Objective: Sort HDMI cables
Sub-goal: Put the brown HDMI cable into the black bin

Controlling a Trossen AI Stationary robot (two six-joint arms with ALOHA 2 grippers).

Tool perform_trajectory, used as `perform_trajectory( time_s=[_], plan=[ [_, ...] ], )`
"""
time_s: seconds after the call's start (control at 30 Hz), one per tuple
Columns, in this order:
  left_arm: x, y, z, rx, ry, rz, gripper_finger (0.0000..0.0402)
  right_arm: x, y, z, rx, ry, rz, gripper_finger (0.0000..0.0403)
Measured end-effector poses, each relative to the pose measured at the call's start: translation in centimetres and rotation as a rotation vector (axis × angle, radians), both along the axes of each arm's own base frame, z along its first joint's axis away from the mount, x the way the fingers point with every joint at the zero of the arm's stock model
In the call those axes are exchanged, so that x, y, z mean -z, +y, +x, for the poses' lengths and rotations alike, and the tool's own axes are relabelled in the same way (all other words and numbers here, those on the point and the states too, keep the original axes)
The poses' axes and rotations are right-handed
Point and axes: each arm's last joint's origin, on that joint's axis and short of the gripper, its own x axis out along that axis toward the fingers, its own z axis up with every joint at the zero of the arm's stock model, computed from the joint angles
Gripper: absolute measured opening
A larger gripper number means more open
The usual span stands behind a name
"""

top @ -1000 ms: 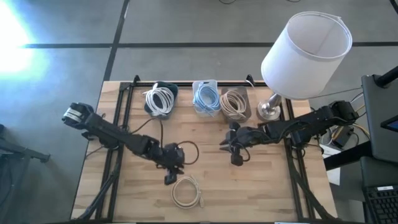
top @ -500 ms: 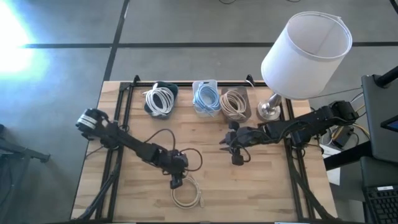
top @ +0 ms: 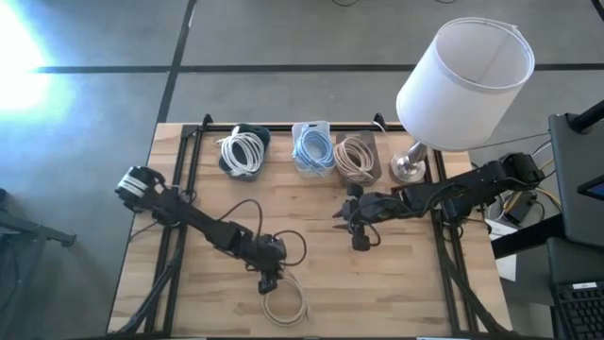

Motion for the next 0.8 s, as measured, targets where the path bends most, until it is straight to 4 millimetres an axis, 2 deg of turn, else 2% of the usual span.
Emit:
perform_trajectory(
  time_s=[0.1,0.27,0.8],
  plan=[
    [-0.9,-0.3,0.1,-0.015,-0.034,-0.039,0.0133,0.0,0.0,0.0,0.001,-0.001,0.0,0.0145],
    [-0.8,-1.0,-0.1,-0.028,-0.035,-0.056,0.0133,0.0,0.0,0.0,0.001,-0.001,-0.001,0.0156],
    [2.3,-1.8,0.4,-0.022,0.031,-0.001,0.0133,0.2,-0.1,-0.1,0.016,0.004,-0.009,0.0162]
  ],
)
